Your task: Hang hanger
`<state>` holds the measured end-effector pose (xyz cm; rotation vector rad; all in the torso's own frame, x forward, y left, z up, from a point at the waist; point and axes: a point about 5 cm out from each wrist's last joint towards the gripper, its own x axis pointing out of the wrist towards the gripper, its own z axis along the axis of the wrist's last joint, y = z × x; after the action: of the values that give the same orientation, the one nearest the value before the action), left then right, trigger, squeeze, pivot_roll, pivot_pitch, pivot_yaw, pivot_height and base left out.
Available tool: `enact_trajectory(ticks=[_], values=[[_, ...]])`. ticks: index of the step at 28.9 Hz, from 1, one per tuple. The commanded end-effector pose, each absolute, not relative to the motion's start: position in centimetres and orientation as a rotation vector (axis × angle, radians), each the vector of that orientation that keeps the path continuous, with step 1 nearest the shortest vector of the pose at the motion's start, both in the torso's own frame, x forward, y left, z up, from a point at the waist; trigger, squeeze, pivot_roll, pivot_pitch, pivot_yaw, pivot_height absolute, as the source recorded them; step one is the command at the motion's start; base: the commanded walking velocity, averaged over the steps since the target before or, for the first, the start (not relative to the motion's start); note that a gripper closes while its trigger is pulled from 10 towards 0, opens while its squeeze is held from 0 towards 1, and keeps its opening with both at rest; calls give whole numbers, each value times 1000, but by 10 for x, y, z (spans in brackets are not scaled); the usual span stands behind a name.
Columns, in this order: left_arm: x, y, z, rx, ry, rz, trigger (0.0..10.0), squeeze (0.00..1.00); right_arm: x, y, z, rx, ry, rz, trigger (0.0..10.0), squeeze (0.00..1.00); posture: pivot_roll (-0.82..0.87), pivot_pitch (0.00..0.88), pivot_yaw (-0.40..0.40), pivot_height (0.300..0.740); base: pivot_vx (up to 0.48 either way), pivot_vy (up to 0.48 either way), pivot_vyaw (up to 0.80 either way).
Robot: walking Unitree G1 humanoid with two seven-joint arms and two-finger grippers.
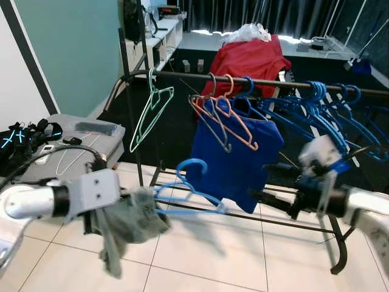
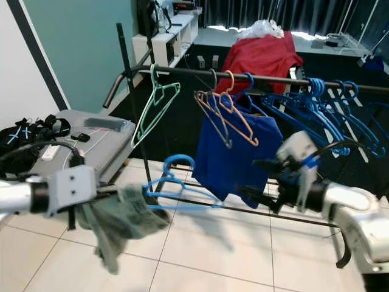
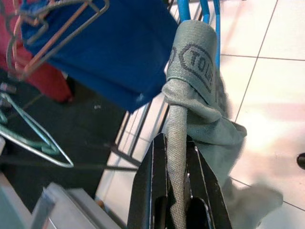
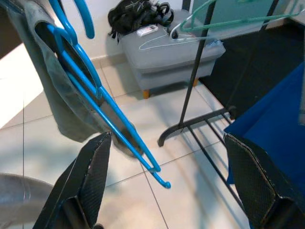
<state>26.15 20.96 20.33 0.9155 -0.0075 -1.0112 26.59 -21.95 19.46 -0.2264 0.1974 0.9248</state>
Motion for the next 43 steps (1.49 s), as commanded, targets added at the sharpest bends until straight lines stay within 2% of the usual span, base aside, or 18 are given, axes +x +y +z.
enact_trajectory(ticks=[1, 4, 5, 7, 8, 10, 12, 17, 22, 27, 37, 43], values=[[263, 204, 204, 940, -29, -1042, 10000, 0, 264, -212, 194, -239, 187, 967, 10000, 0, -11, 0, 11, 740, 0, 0, 0], [265, 201, 203, 951, -34, -1057, 10000, 0, 262, -206, 195, -219, 187, 1014, 10000, 0, -14, 0, 12, 740, 0, 0, 0], [267, 197, 203, 961, -42, -1069, 10000, 0, 255, -199, 194, -192, 213, 1089, 10000, 0, -17, 0, 12, 740, 0, 0, 0], [267, 197, 203, 961, -42, -1069, 10000, 0, 255, -199, 194, -192, 213, 1089, 10000, 0, -17, 0, 12, 740, 0, 0, 0], [270, 192, 206, 964, -62, -1085, 10000, 0, 245, -190, 190, -168, 264, 1197, 10000, 0, -21, 0, 15, 740, 0, 0, 0], [270, 192, 206, 964, -62, -1085, 10000, 0, 245, -190, 190, -168, 264, 1197, 10000, 0, -21, 0, 15, 740, 0, 0, 0], [274, 179, 211, 962, -112, -1125, 10000, 0, 237, -177, 180, -153, 307, 1309, 10000, 0, -23, 0, 12, 740, 0, 0, 0], [274, 163, 218, 948, -177, -1188, 10000, 0, 247, -168, 177, -170, 267, 1302, 10000, 0, -23, 0, 14, 740, 0, 0, 0], [273, 160, 219, 949, -190, -1204, 10000, 0, 251, -167, 176, -187, 258, 1288, 10000, 0, -22, 0, 14, 740, 0, 0, 0], [274, 159, 217, 980, -176, -1219, 10000, 0, 253, -170, 191, -140, 195, 1274, 10000, 0, -17, 0, 12, 740, 0, 0, 0], [282, 178, 215, 1029, -116, -1155, 10000, 0, 236, -196, 213, -73, 154, 1270, 10000, 0, -32, 0, 17, 740, 0, 0, 0], [281, 177, 219, 1021, -134, -1165, 10000, 0, 246, -207, 207, -167, 181, 1157, 10000, 0, -28, 0, 12, 740, 0, 0, 0]])
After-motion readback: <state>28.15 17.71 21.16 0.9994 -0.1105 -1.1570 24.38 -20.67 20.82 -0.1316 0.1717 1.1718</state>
